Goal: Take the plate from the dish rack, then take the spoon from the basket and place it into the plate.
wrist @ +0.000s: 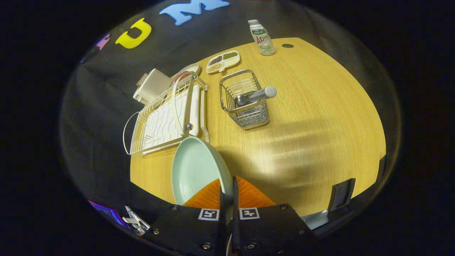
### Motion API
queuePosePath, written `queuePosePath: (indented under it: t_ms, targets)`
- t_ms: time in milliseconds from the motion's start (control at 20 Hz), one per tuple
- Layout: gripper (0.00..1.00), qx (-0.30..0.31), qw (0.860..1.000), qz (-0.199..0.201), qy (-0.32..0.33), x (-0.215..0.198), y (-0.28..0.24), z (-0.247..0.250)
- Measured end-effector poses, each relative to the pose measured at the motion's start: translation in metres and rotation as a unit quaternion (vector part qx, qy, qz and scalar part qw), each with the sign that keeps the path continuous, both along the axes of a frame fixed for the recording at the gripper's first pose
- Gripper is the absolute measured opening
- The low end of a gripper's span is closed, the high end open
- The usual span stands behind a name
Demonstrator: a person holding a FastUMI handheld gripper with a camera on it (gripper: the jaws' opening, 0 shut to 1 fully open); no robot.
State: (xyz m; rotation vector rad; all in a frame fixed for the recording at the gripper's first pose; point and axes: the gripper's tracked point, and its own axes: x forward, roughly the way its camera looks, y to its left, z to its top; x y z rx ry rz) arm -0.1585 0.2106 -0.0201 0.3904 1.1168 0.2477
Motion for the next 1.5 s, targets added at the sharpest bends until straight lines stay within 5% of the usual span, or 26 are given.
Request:
queuePosePath:
  t_ms: [300,400,600,800,1150,1400,1500]
  targets:
    - [0.09,0.003,1.000,0.009,-0.003,-0.002,0.003,-0.023]
    - [0.21,-0.023,0.998,-0.002,-0.056,0.011,-0.014,-0.013]
    - [0.99,-0.080,0.982,0.018,-0.172,0.025,-0.032,0.026]
    - [0.99,-0.085,0.947,0.016,-0.311,0.034,-0.043,0.095]
    - [0.99,-0.132,0.847,0.001,-0.515,0.050,-0.065,0.167]
    - [0.99,-0.137,0.818,-0.009,-0.558,0.068,-0.072,0.155]
    - [0.99,-0.123,0.819,-0.014,-0.560,0.077,-0.072,0.143]
